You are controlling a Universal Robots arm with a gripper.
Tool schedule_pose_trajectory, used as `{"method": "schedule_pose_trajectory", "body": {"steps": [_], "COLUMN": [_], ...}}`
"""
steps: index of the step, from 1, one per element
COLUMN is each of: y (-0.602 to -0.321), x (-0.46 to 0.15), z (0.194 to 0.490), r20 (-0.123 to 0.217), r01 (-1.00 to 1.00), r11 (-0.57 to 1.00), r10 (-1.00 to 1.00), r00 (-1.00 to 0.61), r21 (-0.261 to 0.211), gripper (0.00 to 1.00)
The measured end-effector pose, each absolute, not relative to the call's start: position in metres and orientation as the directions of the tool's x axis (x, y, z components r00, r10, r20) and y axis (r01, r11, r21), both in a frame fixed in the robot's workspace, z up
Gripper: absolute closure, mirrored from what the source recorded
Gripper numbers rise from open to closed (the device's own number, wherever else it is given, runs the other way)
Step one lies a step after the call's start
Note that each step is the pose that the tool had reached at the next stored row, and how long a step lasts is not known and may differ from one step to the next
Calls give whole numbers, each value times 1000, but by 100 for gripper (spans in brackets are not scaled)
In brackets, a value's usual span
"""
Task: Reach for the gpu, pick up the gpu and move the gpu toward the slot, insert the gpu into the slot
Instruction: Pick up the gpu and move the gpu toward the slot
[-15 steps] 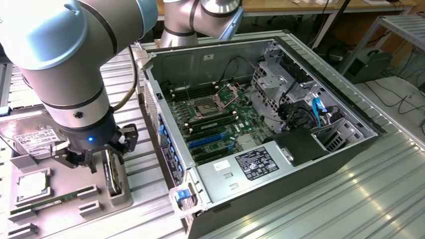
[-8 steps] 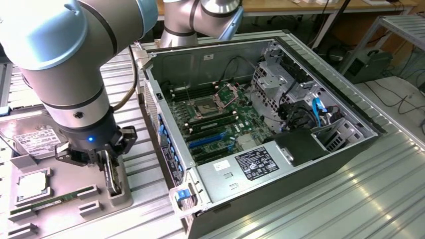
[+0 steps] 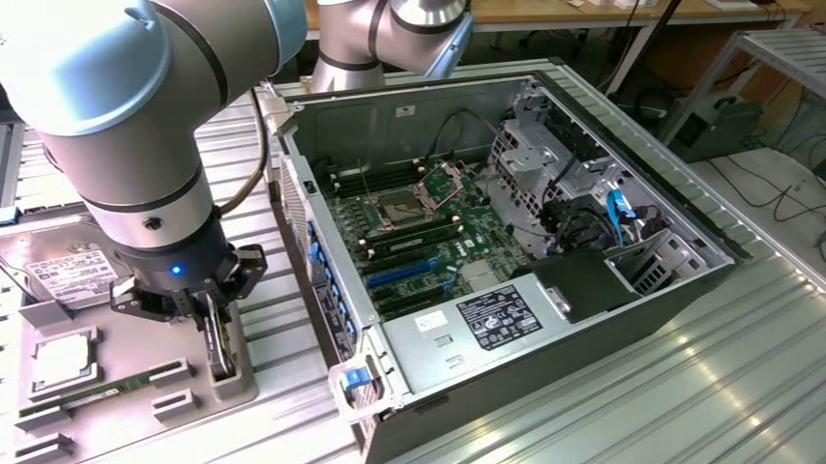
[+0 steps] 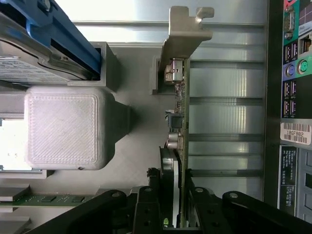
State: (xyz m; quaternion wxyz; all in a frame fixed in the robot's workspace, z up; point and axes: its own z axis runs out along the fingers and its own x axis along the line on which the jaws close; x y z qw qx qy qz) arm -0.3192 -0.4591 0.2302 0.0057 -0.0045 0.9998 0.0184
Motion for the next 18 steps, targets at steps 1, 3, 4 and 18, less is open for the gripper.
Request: {"method": "schedule_pose_trajectory", "body": {"steps": [1,3,4,18], "y": [-459,-459,-459,-459], "x": [-319,-319,-319,-319], "z": [230,230,230,239], "r20": [-11,-11,-11,-11], "r01": [-9,-9,-9,-9], "r11": [999,999,999,999], "r10": [-9,-9,-9,-9], "r00": [-1000,-1000,-1000,-1000], "r21": [37,37,37,37], "gripper": [72,72,72,72]}}
